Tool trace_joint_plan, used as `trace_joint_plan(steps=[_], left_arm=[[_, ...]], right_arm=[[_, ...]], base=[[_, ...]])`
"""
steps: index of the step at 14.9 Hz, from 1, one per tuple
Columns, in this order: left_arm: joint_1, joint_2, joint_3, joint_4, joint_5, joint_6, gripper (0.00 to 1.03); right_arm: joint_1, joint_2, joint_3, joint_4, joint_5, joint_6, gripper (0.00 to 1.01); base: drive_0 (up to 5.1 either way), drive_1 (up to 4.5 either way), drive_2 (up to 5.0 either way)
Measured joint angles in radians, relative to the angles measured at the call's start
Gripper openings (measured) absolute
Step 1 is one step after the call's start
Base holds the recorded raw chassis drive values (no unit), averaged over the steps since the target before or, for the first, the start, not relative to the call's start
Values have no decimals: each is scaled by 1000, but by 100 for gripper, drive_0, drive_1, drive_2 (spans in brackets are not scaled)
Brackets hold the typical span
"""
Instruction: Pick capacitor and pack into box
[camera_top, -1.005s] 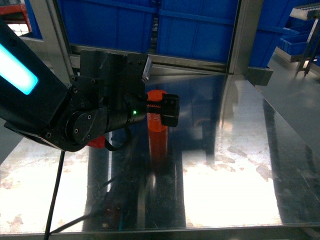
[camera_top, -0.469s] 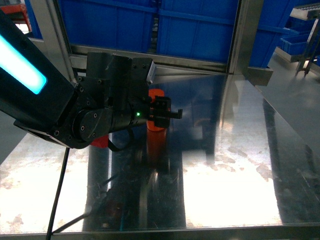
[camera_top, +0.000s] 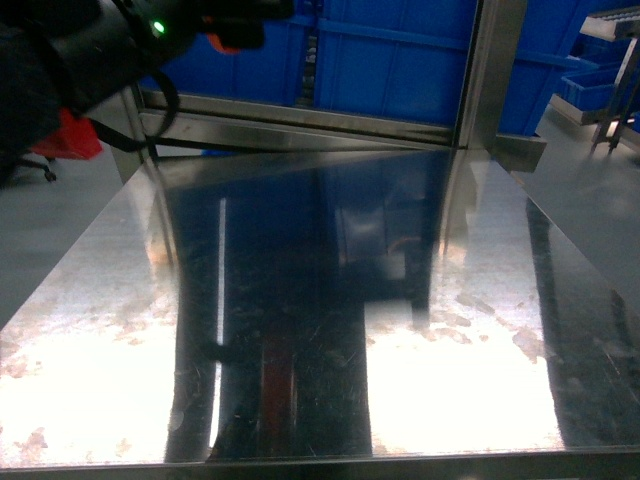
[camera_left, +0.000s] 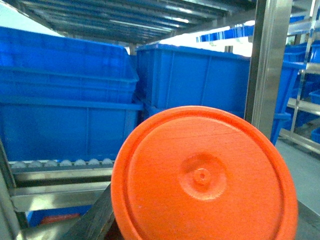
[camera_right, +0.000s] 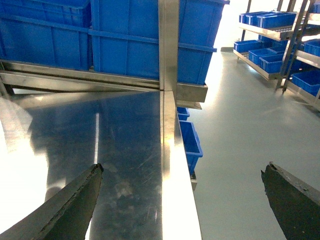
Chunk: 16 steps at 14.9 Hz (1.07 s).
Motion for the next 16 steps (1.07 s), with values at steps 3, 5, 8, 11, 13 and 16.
trace_joint_plan(steps=[3, 5, 8, 11, 13, 16], left_arm=[[45, -203, -183, 35, 20, 2, 45], [56, -330, -232, 16, 12, 0, 45], [55, -417, -283, -318, -163, -13, 45], [130, -598, -513, -281, -163, -21, 44], [163, -714, -698, -253, -107, -21, 44], [206, -850, -819, -253, -79, -21, 44]], right_arm=[[0, 0, 0, 0, 0, 0, 98], [0, 0, 0, 0, 0, 0, 98], [0, 0, 0, 0, 0, 0, 98], [0, 0, 0, 0, 0, 0, 98], [0, 0, 0, 0, 0, 0, 98], [0, 0, 0, 0, 0, 0, 98]], base=[[0, 0, 0], [0, 0, 0], [0, 0, 0], [0, 0, 0], [0, 0, 0], [0, 0, 0]])
